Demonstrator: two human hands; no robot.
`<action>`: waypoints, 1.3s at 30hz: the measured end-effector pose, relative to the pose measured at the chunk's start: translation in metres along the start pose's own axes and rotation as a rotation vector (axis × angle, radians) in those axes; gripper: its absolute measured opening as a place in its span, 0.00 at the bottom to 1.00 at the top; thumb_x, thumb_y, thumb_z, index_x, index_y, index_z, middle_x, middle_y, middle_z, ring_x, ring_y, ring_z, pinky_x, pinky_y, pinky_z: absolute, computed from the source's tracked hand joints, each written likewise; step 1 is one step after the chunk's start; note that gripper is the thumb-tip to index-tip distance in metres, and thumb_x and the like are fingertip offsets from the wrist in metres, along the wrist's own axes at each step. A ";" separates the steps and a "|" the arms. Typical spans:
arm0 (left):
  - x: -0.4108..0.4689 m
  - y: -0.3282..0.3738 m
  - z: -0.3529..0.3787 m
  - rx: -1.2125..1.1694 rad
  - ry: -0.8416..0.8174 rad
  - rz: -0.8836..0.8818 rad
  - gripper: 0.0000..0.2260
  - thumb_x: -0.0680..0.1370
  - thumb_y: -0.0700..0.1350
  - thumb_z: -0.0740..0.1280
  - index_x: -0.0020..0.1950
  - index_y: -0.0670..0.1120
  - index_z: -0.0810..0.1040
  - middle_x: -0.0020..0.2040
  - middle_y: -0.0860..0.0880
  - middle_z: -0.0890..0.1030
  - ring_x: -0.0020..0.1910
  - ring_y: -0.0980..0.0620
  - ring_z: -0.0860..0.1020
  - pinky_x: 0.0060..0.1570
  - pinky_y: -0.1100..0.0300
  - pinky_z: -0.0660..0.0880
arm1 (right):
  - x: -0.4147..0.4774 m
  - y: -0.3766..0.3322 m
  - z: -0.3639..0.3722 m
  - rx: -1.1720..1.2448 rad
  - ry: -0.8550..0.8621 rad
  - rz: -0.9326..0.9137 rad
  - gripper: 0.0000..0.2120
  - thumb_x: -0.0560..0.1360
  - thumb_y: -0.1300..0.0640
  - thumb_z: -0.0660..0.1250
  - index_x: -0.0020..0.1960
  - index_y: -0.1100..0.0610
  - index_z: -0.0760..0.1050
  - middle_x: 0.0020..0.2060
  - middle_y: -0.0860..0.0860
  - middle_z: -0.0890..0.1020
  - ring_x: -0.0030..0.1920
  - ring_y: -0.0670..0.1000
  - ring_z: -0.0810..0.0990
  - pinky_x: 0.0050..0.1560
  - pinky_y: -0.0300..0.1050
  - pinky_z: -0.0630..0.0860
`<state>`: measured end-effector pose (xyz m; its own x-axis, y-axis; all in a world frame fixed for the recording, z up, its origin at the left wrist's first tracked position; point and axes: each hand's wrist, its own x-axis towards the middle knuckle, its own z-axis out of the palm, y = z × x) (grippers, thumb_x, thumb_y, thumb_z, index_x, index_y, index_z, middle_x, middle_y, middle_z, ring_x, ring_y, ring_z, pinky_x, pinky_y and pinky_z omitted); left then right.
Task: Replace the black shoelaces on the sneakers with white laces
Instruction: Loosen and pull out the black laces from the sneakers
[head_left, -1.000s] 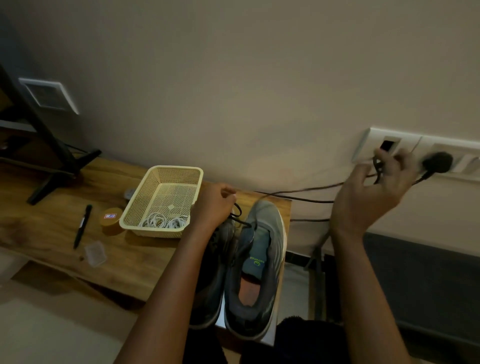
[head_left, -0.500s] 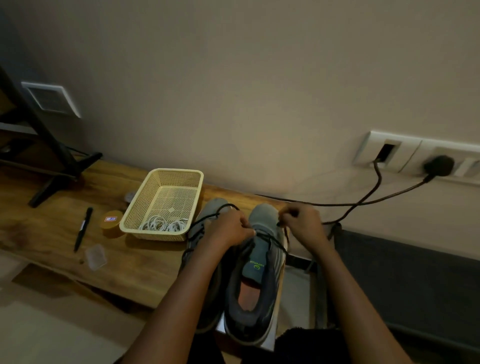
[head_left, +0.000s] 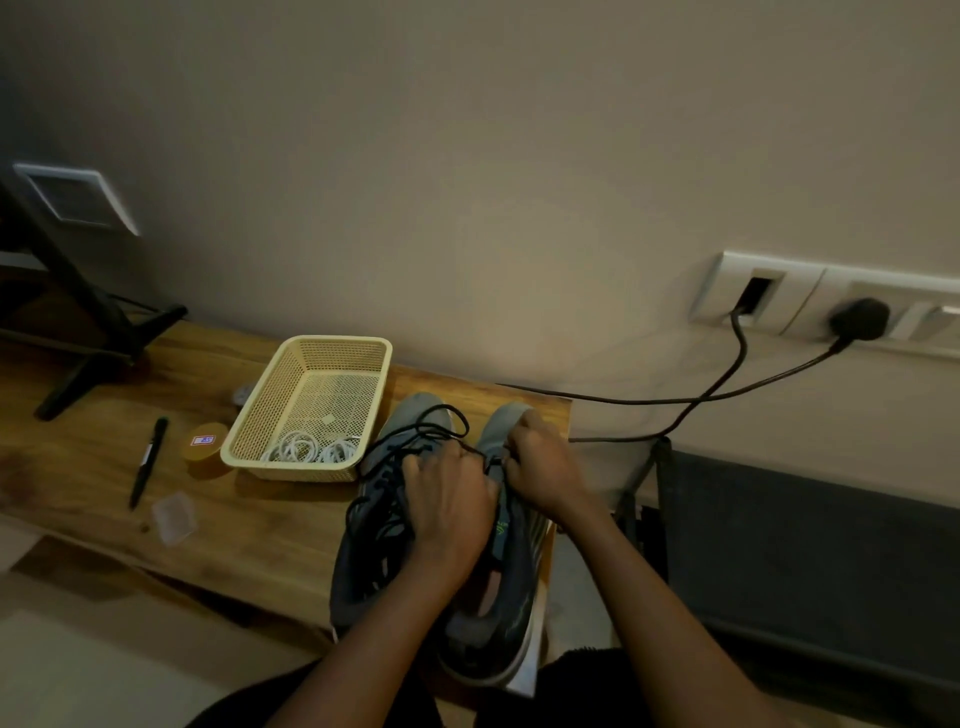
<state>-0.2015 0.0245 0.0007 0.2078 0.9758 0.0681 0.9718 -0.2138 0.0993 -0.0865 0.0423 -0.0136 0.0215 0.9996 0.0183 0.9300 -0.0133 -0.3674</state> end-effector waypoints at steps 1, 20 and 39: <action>-0.002 0.000 0.001 0.006 0.016 0.000 0.12 0.80 0.50 0.57 0.56 0.48 0.78 0.56 0.49 0.76 0.53 0.50 0.75 0.58 0.54 0.62 | 0.000 0.002 0.000 0.037 0.007 0.008 0.07 0.76 0.62 0.60 0.47 0.64 0.74 0.54 0.59 0.71 0.52 0.60 0.72 0.48 0.52 0.71; 0.007 0.004 -0.008 0.010 0.090 -0.002 0.16 0.78 0.55 0.61 0.61 0.49 0.76 0.64 0.49 0.70 0.65 0.47 0.65 0.69 0.46 0.52 | -0.003 0.005 -0.005 0.057 0.089 0.088 0.10 0.74 0.55 0.67 0.54 0.53 0.79 0.56 0.52 0.72 0.57 0.54 0.65 0.54 0.45 0.65; 0.006 0.000 -0.010 -0.121 0.111 -0.031 0.10 0.77 0.50 0.63 0.51 0.48 0.82 0.71 0.52 0.66 0.75 0.47 0.52 0.69 0.43 0.41 | -0.006 0.004 -0.020 0.028 0.158 0.155 0.10 0.72 0.49 0.70 0.51 0.49 0.82 0.71 0.44 0.65 0.71 0.56 0.54 0.65 0.51 0.56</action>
<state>-0.2011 0.0295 0.0116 0.1576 0.9724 0.1721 0.9556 -0.1941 0.2216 -0.0753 0.0355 0.0028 0.2228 0.9693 0.1043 0.9005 -0.1636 -0.4030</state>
